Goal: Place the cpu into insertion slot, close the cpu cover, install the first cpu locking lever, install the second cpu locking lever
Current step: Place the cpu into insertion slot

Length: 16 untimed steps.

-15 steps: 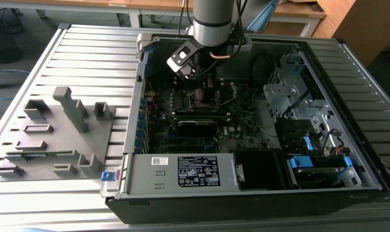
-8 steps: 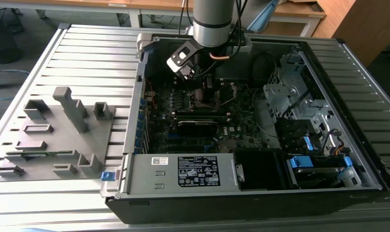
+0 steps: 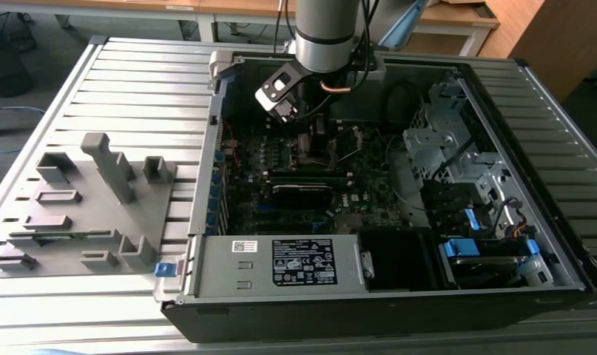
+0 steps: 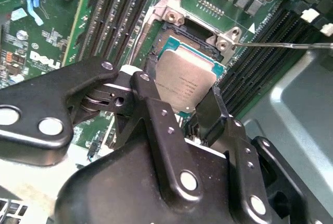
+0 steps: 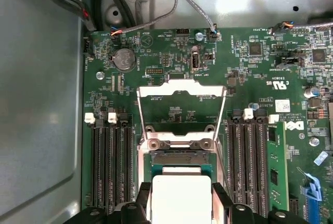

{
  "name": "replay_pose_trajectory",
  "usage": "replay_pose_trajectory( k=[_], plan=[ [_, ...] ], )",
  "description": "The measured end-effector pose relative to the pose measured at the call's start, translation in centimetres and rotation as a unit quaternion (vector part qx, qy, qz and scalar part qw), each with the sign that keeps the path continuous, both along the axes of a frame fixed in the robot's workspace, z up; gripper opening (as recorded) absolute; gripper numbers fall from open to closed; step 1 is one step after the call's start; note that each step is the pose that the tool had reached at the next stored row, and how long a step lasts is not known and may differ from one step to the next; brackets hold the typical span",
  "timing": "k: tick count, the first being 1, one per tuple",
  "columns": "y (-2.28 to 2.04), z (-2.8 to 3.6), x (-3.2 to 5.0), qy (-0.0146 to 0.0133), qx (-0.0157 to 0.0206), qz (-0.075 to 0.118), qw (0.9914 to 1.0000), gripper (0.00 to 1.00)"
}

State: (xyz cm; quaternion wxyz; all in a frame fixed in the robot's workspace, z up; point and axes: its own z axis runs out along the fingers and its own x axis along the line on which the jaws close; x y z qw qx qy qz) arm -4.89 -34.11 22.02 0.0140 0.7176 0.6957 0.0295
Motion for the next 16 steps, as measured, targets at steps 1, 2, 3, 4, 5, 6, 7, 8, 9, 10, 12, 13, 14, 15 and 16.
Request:
replay_pose_trajectory(
  k=[1,2,3,4,5,6,7,8,9,10,12,13,14,15,16],
  plan=[
    [0.0,-0.04,0.0,-0.0001,0.0001,0.0,1.0,0.54],
    [0.0,-0.1,0.0,0.0,0.0001,0.0,1.0,0.54],
    [-0.01,-0.16,0.01,0.0,0.0,0.0,1.0,0.54],
    [0.0,-0.23,0.01,0.0,0.0,0.0,1.0,0.54],
    [-0.01,-0.31,0.02,0.0001,0.0,0.0,1.0,0.54],
    [0.0,-0.38,0.04,0.0,0.0,0.0,1.0,0.54],
    [-0.01,-0.44,0.08,0.0,0.0,0.0,1.0,0.54],
    [0.0,-0.49,0.16,0.0001,0.0,0.0,1.0,0.54],
    [0.0,-0.52,0.27,0.0001,0.0,0.0,1.0,0.54],
    [-0.01,-0.57,0.34,0.0001,0.0,0.0,1.0,0.54],
    [0.0,-0.68,0.46,0.0001,0.0,0.0,1.0,0.54],
    [0.0,-0.75,0.5,0.0001,0.0,0.0,1.0,0.54],
    [-0.01,-0.86,0.51,0.0001,0.0,0.0,1.0,0.54],
    [0.0,-0.98,0.51,0.0001,0.0,0.0,1.0,0.54],
    [0.0,-1.12,0.51,0.0,0.0001,0.0,1.0,0.54]
  ],
)
